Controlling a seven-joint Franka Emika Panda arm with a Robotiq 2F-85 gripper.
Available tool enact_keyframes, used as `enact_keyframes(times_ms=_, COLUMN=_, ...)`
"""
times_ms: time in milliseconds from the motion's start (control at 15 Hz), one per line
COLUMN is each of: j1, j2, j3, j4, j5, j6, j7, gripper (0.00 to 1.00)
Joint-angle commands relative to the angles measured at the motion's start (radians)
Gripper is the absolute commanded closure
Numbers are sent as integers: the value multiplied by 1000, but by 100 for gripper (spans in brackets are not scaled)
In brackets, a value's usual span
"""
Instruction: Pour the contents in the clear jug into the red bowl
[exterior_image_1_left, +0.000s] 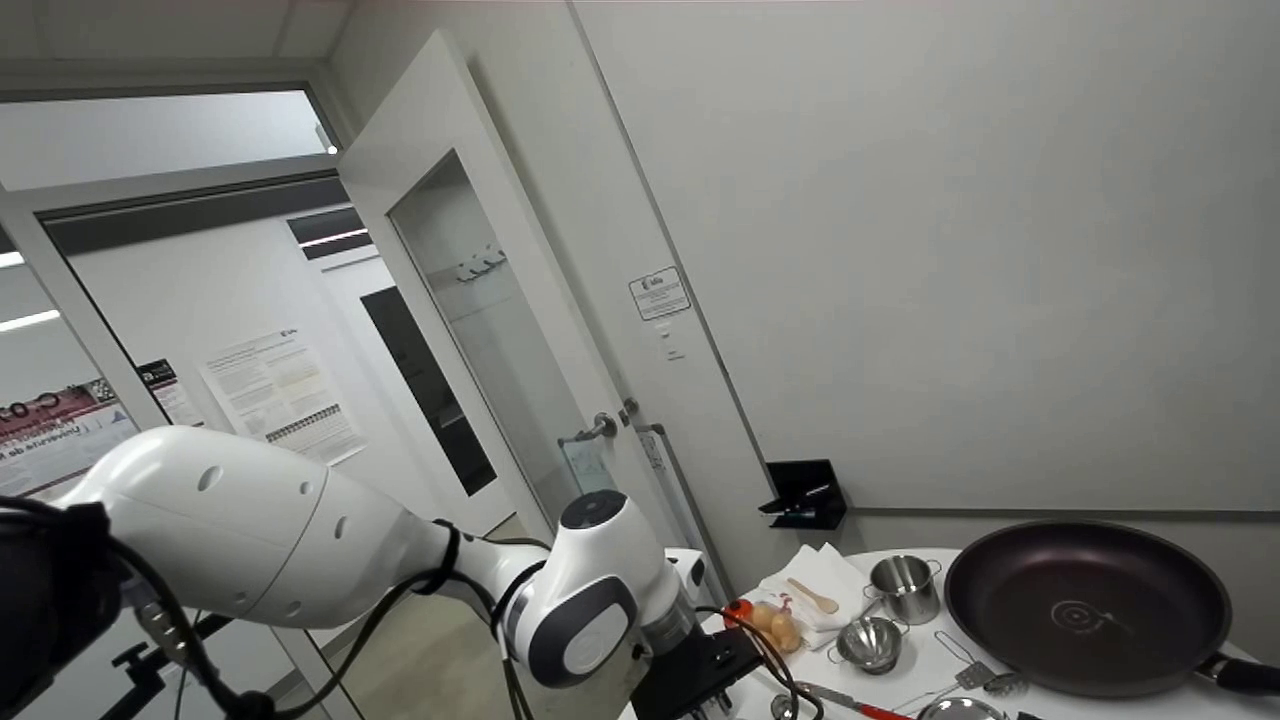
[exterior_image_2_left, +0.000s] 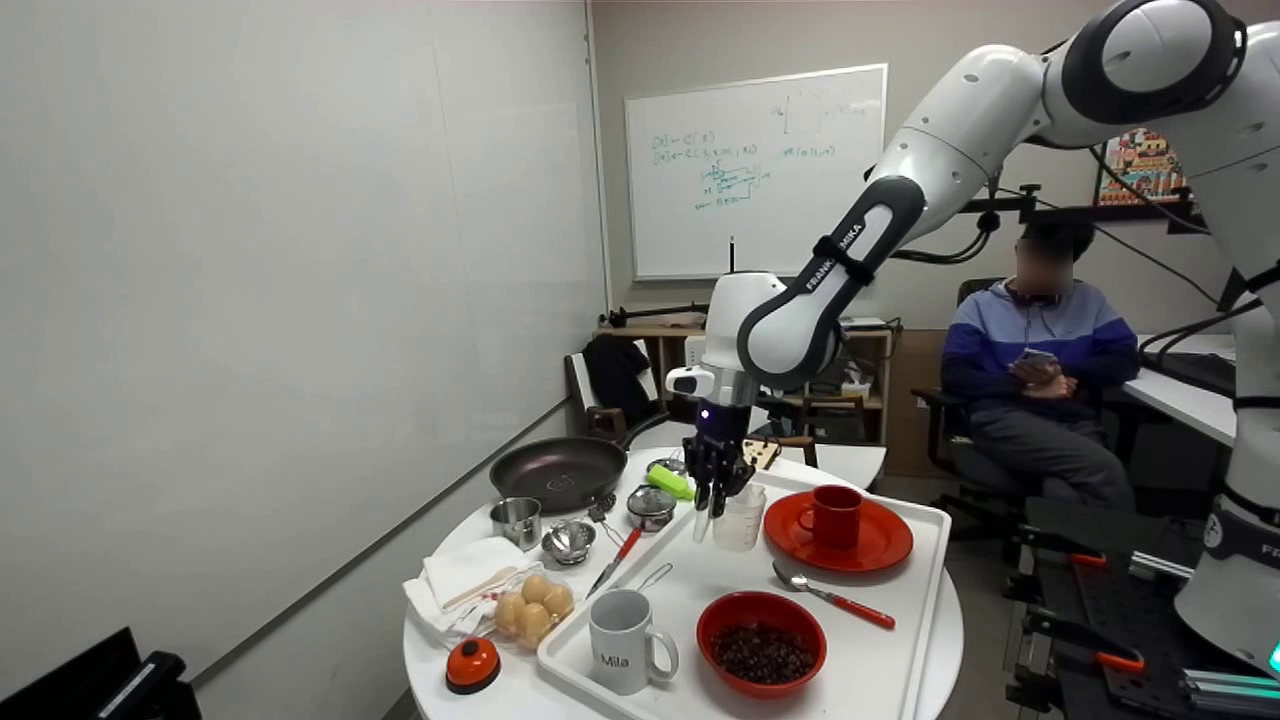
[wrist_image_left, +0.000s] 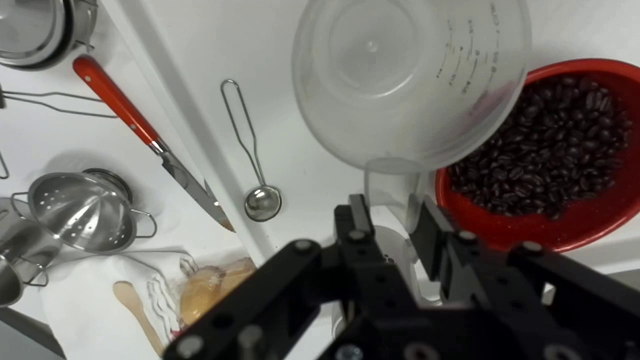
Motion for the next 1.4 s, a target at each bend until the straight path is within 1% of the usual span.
enact_keyframes(times_ms=0, j1=-72, j2=22, j3=76, j4=38, j5=24, j6=-41, j7=5, gripper=92)
enact_keyframes(times_ms=200, j1=-88, j2=29, j3=89, j4=45, j5=11, j6=-50, j7=10, gripper=92)
enact_keyframes(times_ms=467, j1=-90, j2=33, j3=86, j4=50, j5=-3, j6=-56, j7=17, gripper=92)
enact_keyframes(times_ms=867, j1=-98, j2=37, j3=97, j4=48, j5=9, j6=-27, j7=10, gripper=92)
enact_keyframes(times_ms=1000, j1=-92, j2=36, j3=90, j4=48, j5=-2, j6=-32, j7=20, gripper=92)
enact_keyframes(times_ms=1133, j1=-102, j2=38, j3=102, j4=52, j5=15, j6=-42, j7=13, gripper=92)
enact_keyframes(times_ms=1200, j1=-129, j2=44, j3=135, j4=57, j5=59, j6=-51, j7=-10, gripper=91)
enact_keyframes(times_ms=1267, j1=-101, j2=27, j3=101, j4=32, j5=8, j6=-31, j7=9, gripper=74)
enact_keyframes(times_ms=1333, j1=-109, j2=29, j3=112, j4=33, j5=23, j6=-31, j7=7, gripper=74)
